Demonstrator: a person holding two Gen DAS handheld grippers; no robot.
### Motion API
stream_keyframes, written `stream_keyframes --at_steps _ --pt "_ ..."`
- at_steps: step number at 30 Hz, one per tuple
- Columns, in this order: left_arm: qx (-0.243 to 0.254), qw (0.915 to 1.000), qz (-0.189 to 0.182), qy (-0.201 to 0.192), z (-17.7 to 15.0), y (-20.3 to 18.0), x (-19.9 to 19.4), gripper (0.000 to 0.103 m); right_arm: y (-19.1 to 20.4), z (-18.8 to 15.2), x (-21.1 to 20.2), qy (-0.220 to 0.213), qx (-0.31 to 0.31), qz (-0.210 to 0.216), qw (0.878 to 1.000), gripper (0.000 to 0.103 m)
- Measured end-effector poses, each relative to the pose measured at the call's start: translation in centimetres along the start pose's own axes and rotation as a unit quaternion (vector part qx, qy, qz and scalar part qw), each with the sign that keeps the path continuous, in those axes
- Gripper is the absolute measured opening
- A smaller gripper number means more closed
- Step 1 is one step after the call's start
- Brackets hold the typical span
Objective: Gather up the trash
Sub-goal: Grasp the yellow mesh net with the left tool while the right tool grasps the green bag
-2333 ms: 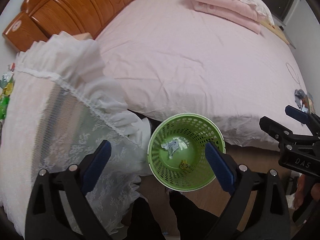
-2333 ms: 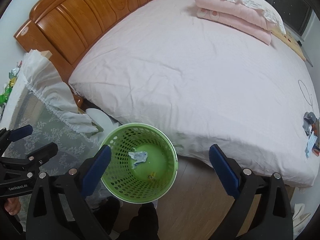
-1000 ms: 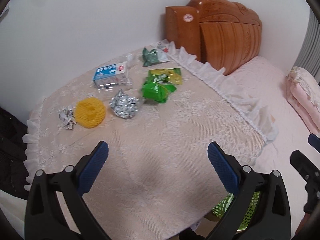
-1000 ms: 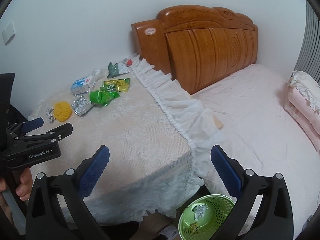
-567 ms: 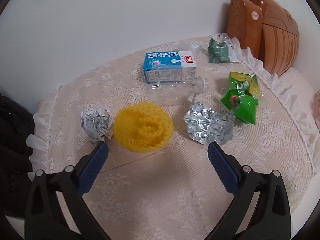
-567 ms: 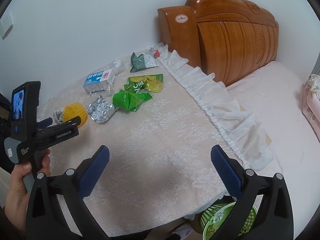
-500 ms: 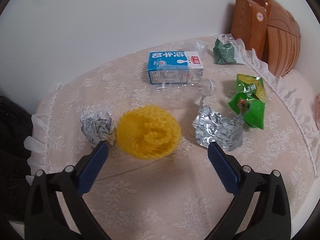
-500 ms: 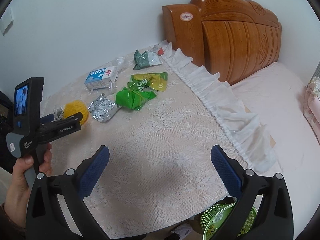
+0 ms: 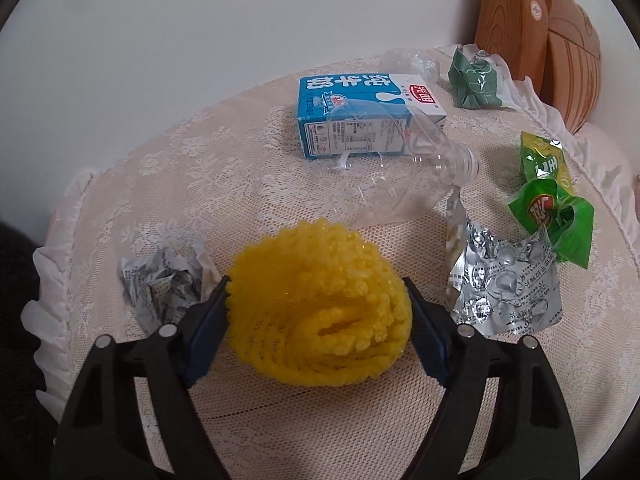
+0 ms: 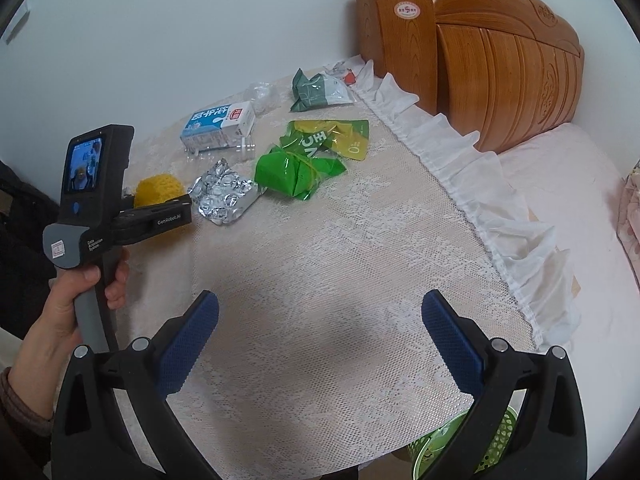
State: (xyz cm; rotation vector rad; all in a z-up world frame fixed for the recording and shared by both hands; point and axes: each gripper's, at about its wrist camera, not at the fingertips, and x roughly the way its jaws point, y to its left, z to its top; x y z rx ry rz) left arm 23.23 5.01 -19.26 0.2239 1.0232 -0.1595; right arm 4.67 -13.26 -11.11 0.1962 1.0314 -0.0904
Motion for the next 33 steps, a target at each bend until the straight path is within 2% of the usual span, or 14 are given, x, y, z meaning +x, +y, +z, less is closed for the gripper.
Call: stream_keyframes --at_steps 7,10,12,19,26,28,29,30,33 --pt "0.026 0.9993 -0.012 -0.022 -0.2 -0.1 -1.2 0.052 0.7 1.1 1.7 0.004 -0.008 0.005 1.000 0.101" --pt "0.024 0.9992 -0.019 -0.024 -0.1 -0.1 -1.5 0.046 0.6 3.1 3.7 0.003 -0.004 -0.010 1.000 0.101" --pt "0.021 0.9992 -0.023 -0.025 -0.1 0.0 -1.7 0.042 0.1 5.2 5.5 0.004 0.019 -0.019 1.000 0.101" --pt "0.000 0.9992 -0.035 -0.022 0.0 1.0 -2.6 0.039 -0.3 10.6 10.5 0.016 0.098 -0.007 0.995 0.101" --pt "-0.010 0.9990 -0.034 -0.028 0.2 1.5 -3.4 0.038 1.3 11.2 14.0 0.047 0.108 -0.027 0.993 0.101" --pt "-0.011 0.9989 -0.033 -0.031 0.3 1.5 -3.6 0.037 1.2 11.1 14.5 0.052 0.109 -0.025 0.992 0.088" --pt "-0.012 0.9989 -0.032 -0.033 0.4 1.5 -3.8 0.037 1.0 11.1 14.8 0.057 0.114 -0.017 0.992 0.074" --pt "-0.013 0.9988 -0.032 -0.035 0.4 1.6 -4.0 0.037 0.7 11.1 14.9 0.059 0.118 -0.012 0.991 0.068" --pt "-0.009 0.9987 -0.026 -0.043 0.5 1.4 -4.7 0.035 0.2 11.1 14.4 0.050 0.121 -0.008 0.991 0.065"
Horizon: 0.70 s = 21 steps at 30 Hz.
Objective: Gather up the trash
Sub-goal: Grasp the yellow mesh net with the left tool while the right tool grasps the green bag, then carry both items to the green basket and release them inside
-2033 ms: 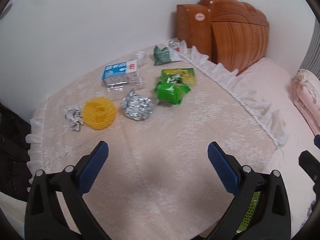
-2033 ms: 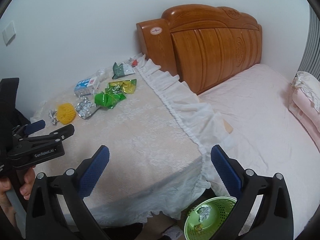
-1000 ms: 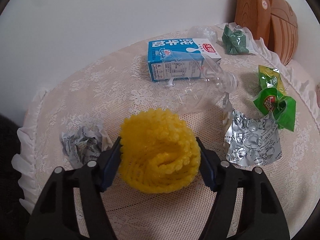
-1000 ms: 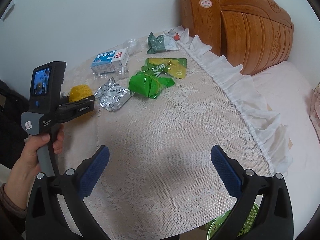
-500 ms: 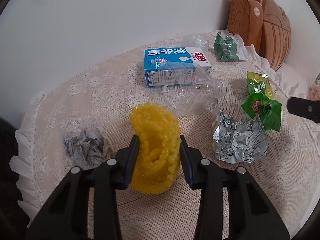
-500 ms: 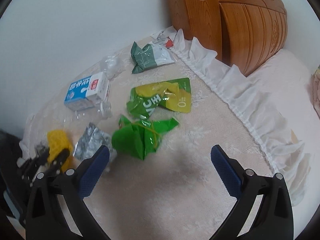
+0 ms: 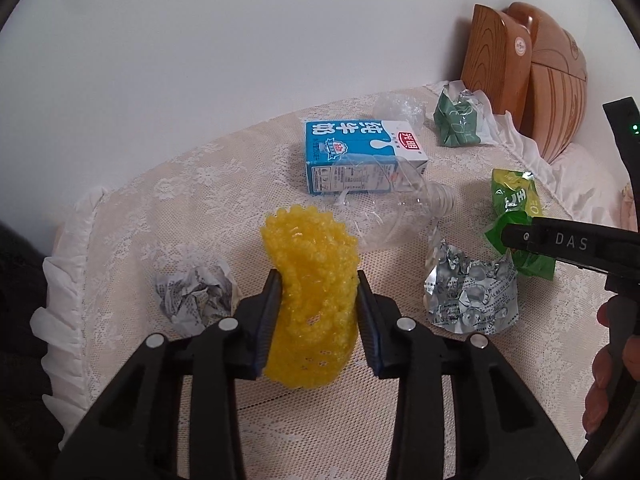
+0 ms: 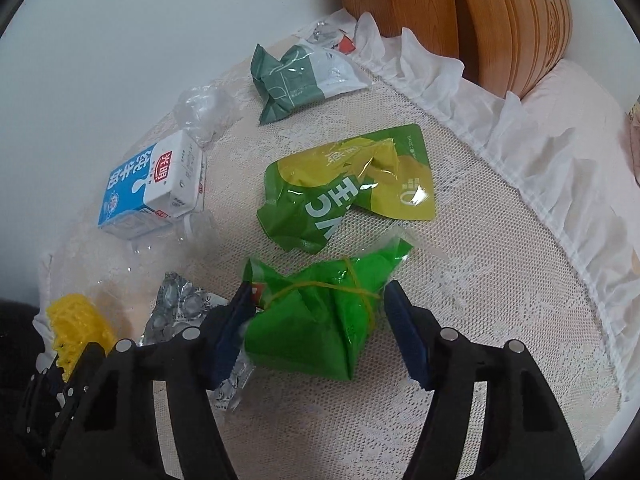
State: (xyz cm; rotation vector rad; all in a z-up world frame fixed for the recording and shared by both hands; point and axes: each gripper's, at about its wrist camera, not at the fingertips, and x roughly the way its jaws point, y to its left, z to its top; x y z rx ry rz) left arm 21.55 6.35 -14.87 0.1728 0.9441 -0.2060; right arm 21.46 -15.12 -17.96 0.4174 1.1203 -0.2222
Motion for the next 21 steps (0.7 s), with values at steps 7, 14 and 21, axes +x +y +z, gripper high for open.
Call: stream_keyframes --at_steps 7,14,21 --pt "0.011 0.9998 0.004 -0.016 -0.2 -0.6 -2.5 0.035 -0.9 -0.3 -3.2 -0.034 -0.005 0.011 0.999 0.064" --pt "0.042 0.9979 -0.011 -0.048 -1.6 -3.5 -8.3 0.035 -3.9 -3.7 -11.0 -0.101 -0.023 0.001 0.995 0.064" --pt "0.085 0.9916 -0.080 -0.056 -5.0 -10.9 -13.6 0.035 -11.9 -10.1 -17.6 -0.123 -0.015 -0.049 0.991 0.064"
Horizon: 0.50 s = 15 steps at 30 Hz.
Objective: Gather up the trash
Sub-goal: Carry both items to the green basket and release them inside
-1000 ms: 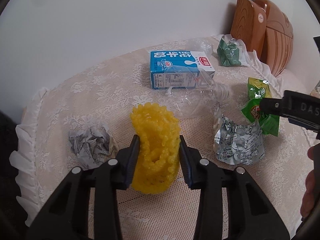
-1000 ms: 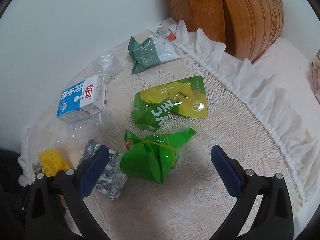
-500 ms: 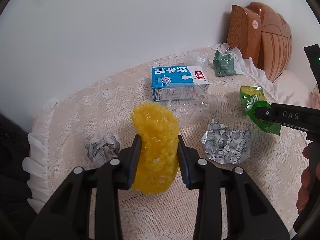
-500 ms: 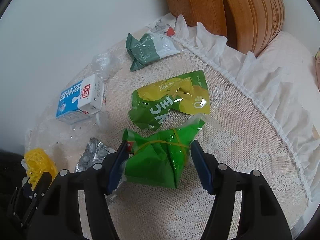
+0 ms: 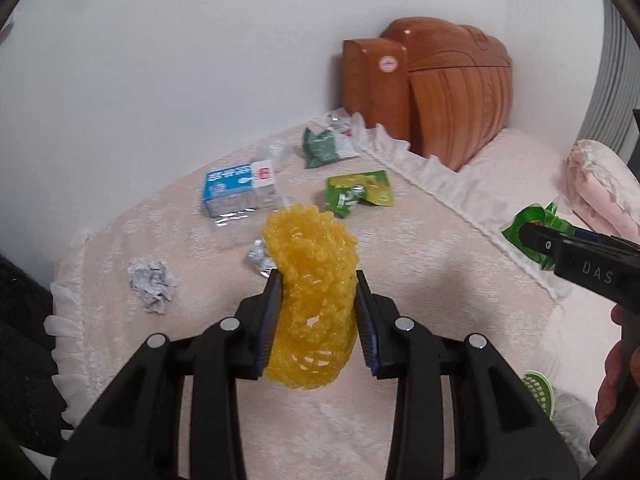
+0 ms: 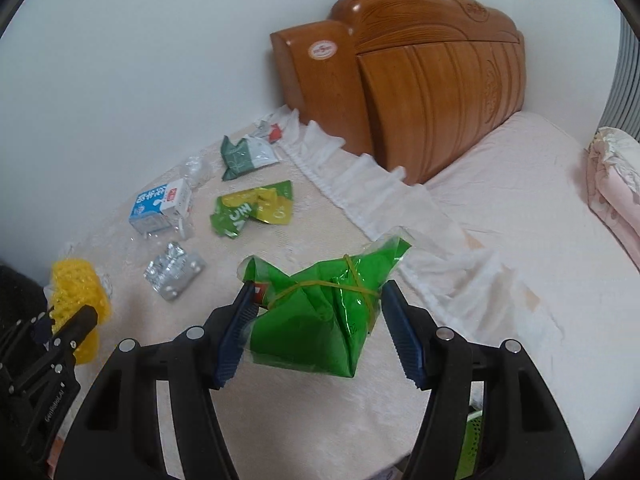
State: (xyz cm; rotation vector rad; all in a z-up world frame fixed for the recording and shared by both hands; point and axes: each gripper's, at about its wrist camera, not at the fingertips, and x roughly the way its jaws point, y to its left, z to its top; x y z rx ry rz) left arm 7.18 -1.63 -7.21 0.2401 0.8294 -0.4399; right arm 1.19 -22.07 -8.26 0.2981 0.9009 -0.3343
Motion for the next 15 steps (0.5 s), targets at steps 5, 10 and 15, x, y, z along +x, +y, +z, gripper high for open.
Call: stream_keyframes --at_steps 5,10,15 --pt "0.051 0.9964 -0.066 0.012 -1.9 -8.1 -1.8 0.035 -7.3 -4.9 -3.3 0.015 0.031 -0.043 0.998 0.064" --pt "0.106 0.9869 -0.120 0.024 -3.9 -16.1 -3.3 0.035 -13.4 -8.6 -5.3 0.024 0.068 -0.073 0.995 0.064" --pt "0.145 0.9770 -0.152 0.034 -5.7 -21.9 -4.5 0.035 -17.6 -10.8 -7.0 0.022 0.085 -0.089 0.992 0.064"
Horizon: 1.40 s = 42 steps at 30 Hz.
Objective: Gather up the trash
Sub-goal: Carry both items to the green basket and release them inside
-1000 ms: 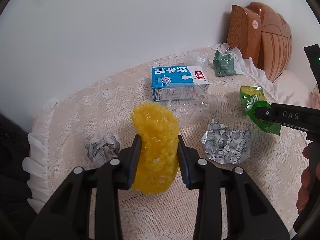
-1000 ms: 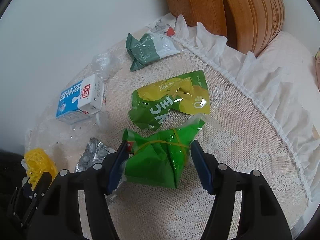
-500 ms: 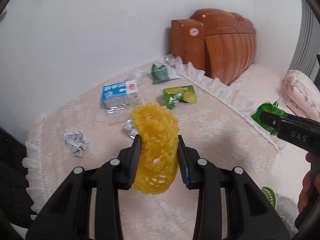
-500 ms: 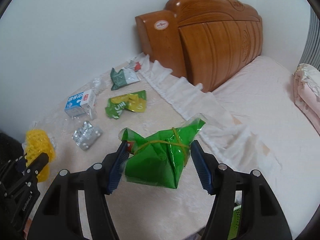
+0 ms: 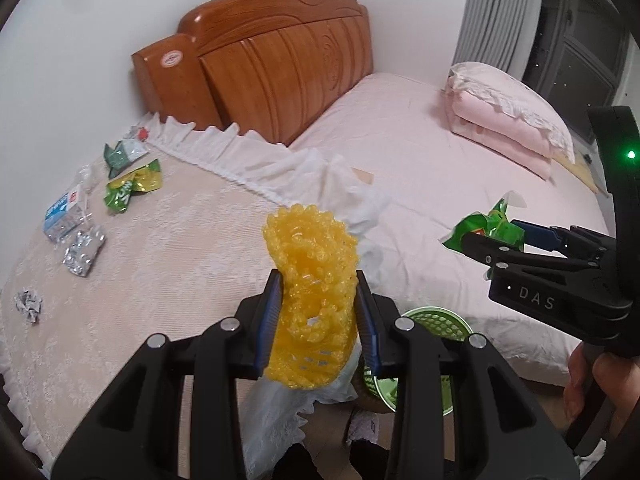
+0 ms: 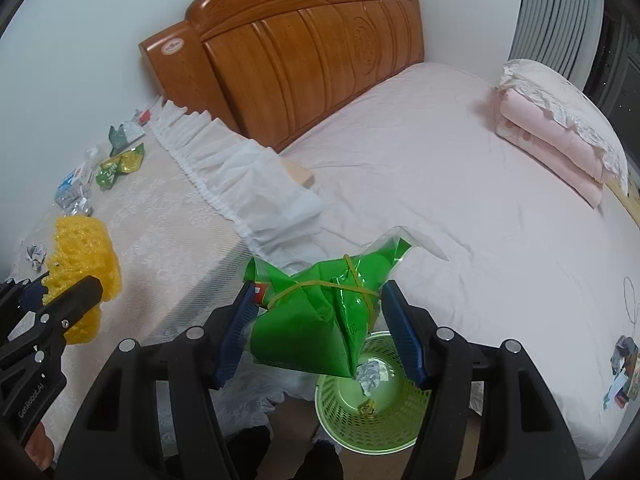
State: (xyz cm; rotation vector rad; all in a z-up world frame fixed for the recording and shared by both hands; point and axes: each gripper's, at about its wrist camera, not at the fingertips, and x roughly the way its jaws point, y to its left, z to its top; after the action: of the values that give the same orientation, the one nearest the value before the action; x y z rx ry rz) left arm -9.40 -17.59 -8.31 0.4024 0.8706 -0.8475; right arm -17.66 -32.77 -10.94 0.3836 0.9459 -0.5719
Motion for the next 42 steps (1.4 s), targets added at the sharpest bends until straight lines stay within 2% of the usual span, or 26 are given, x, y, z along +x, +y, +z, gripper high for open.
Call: stream_keyframes --at_steps 7,15,23,34,35,39,42 --pt "0.048 0.9976 -0.035 0.035 -1.0 -6.5 2.6 0.035 -5.6 -2.1 -0.1 0.006 0.027 -0.008 1.000 0.064" --pt "0.096 0.9865 -0.075 0.109 -3.5 -13.5 9.2 0.034 -12.1 -6.0 0.6 0.040 0.067 -0.039 0.996 0.064" --pt "0.127 0.9748 -0.087 0.161 -6.1 -17.8 13.7 0.034 -16.8 -10.0 1.0 0.064 0.107 -0.062 0.990 0.064" --pt "0.153 0.9629 -0.094 0.202 -8.5 -20.3 16.7 0.034 -19.9 -12.2 1.2 0.087 0.137 -0.075 0.984 0.064" --pt "0.151 0.9622 -0.096 0.205 -8.6 -20.4 16.8 0.037 -20.0 -12.2 1.2 0.087 0.138 -0.076 0.984 0.064" --pt "0.148 0.9633 -0.097 0.202 -8.5 -20.6 16.6 0.067 -20.2 -12.3 1.2 0.087 0.140 -0.078 0.983 0.065" --pt "0.154 0.9642 -0.098 0.192 -8.3 -20.7 16.0 0.078 -20.3 -12.2 1.4 0.088 0.140 -0.079 0.983 0.065"
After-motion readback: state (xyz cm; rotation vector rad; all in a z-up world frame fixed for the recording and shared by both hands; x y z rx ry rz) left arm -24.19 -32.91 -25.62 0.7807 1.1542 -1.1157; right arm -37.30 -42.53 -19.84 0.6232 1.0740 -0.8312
